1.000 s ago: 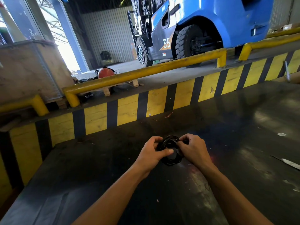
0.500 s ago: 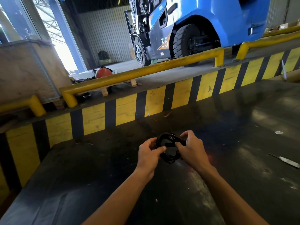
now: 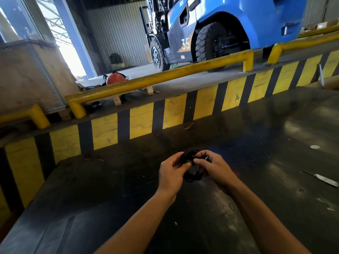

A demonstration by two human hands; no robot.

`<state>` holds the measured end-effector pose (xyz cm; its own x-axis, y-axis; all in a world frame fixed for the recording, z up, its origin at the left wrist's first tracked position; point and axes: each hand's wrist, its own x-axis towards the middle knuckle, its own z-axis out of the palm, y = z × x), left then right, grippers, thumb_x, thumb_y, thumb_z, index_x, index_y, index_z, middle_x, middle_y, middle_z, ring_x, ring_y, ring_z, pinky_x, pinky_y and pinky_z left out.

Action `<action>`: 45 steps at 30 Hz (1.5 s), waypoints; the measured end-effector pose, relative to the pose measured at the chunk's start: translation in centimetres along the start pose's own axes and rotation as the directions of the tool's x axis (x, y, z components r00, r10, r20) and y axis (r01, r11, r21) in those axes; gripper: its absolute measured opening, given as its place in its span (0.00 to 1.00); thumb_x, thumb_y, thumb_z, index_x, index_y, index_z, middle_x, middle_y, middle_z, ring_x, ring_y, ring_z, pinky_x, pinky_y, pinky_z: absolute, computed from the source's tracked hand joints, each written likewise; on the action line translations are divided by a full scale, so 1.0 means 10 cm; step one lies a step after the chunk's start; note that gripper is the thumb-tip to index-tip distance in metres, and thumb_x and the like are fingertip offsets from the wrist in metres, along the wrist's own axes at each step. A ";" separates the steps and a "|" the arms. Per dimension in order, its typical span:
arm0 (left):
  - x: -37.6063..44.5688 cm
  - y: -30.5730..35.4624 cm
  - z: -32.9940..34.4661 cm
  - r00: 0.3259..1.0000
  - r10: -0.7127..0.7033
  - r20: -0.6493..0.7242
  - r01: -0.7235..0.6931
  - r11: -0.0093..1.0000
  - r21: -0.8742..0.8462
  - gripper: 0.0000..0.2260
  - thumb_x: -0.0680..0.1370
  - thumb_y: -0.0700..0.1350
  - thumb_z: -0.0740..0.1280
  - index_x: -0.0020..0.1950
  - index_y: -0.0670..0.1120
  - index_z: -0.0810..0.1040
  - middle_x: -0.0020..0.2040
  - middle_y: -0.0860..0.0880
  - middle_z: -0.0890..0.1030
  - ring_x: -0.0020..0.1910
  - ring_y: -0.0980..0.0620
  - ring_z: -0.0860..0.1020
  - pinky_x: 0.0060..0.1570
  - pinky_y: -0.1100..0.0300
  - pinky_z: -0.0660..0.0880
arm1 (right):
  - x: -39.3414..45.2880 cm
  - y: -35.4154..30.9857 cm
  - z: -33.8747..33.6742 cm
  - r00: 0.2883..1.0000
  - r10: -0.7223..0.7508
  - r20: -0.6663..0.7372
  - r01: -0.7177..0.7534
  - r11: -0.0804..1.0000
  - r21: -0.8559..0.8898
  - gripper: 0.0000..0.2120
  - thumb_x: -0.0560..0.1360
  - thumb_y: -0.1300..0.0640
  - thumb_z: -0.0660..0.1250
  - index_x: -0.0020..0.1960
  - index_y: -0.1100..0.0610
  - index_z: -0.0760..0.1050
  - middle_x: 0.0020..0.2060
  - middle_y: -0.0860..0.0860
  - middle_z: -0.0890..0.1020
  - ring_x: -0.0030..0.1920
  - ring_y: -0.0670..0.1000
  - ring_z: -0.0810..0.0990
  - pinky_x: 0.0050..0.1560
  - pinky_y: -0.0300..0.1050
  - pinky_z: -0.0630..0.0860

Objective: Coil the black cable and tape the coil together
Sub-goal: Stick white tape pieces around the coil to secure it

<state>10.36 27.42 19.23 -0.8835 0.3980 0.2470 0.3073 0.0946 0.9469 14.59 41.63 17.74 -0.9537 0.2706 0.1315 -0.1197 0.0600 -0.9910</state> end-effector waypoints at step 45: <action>-0.08 -0.09 -0.09 0.913 0.108 0.394 -0.236 0.927 0.291 0.34 0.76 0.34 0.66 0.76 0.52 0.54 0.63 0.46 0.79 0.63 0.58 0.74 0.60 0.67 0.70 | -0.13 -0.06 -0.23 0.952 -0.294 0.083 0.300 0.849 -0.435 0.07 0.71 0.51 0.71 0.37 0.47 0.75 0.30 0.46 0.78 0.30 0.38 0.77 0.29 0.30 0.72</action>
<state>10.47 26.17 18.41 -0.6337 0.7331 0.2469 0.5965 0.2597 0.7595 16.51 43.50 18.19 -0.8961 0.1600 0.4141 -0.2674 0.5499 -0.7912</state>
